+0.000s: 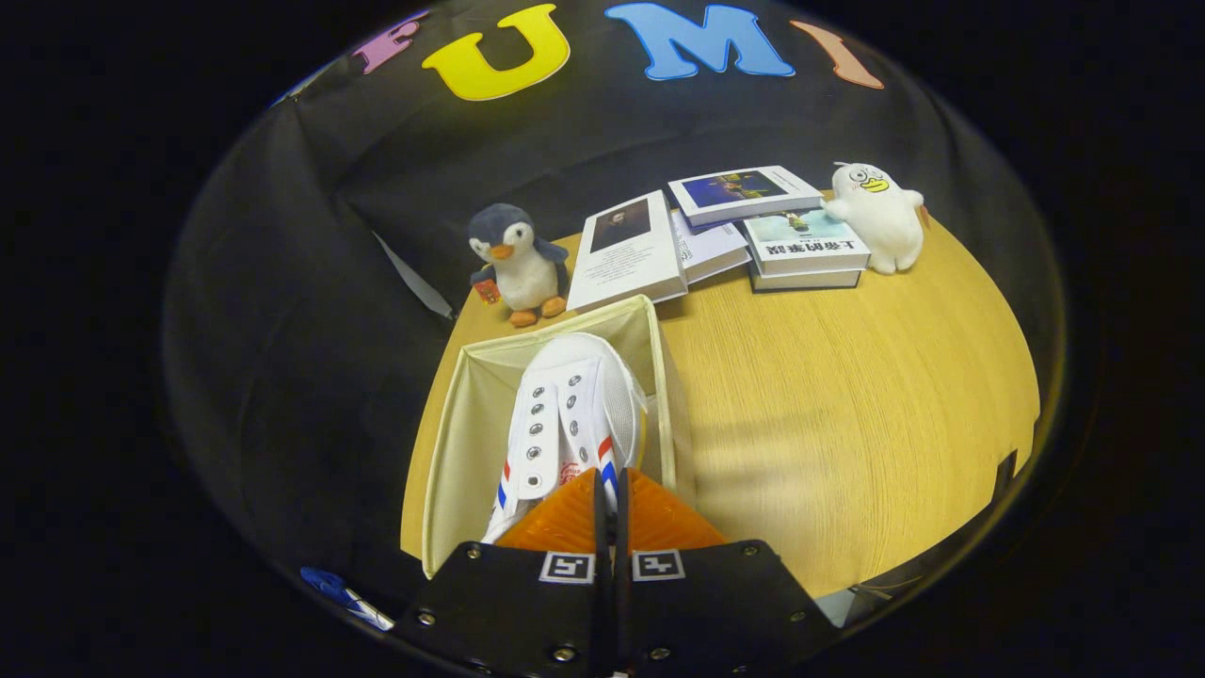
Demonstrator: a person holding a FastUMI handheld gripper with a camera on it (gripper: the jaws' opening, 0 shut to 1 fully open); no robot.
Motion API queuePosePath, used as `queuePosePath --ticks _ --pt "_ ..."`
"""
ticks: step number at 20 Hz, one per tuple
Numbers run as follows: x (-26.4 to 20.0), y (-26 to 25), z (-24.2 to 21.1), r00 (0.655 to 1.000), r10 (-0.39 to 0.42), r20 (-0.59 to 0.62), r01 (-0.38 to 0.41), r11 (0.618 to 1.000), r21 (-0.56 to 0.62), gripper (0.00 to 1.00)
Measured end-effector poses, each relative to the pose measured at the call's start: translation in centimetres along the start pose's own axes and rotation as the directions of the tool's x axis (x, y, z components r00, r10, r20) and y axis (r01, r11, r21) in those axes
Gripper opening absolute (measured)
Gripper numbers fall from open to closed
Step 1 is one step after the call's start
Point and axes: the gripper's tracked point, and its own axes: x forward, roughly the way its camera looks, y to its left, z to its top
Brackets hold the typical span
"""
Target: Open the storage box then place both shoes into the box .Put the left shoe in first, then the right shoe, with the right side of both shoes facing outward in a uniform manner.
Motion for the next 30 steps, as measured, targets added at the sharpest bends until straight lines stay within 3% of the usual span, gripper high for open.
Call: queuePosePath --ticks 1,2,3,5,11,18,21,27,30 --pt "0.0 0.3 0.6 0.999 -0.003 0.033 0.003 1.0 -0.015 0.27" --pt "0.0 0.5 1.1 0.998 0.004 0.068 -0.002 0.999 -0.038 0.45" --pt "-0.5 0.5 1.8 0.995 -0.006 0.1 0.012 0.998 -0.063 0.76" --pt "-1.8 -0.7 3.0 0.986 -0.044 0.162 0.064 0.99 -0.122 0.98" --pt "-7.0 -2.4 6.5 0.948 -0.013 0.319 0.057 0.99 -0.13 0.99" --pt "-14.2 -10.1 10.0 0.89 -0.081 0.448 0.132 0.988 -0.085 0.99" --pt "-18.1 -13.6 12.1 0.844 -0.11 0.526 0.179 0.98 -0.084 0.98" --pt "-23.9 -18.0 13.3 0.718 -0.133 0.683 0.269 0.958 -0.096 0.98" --pt "-24.8 -19.4 13.2 0.691 -0.141 0.709 0.294 0.951 -0.097 0.98"
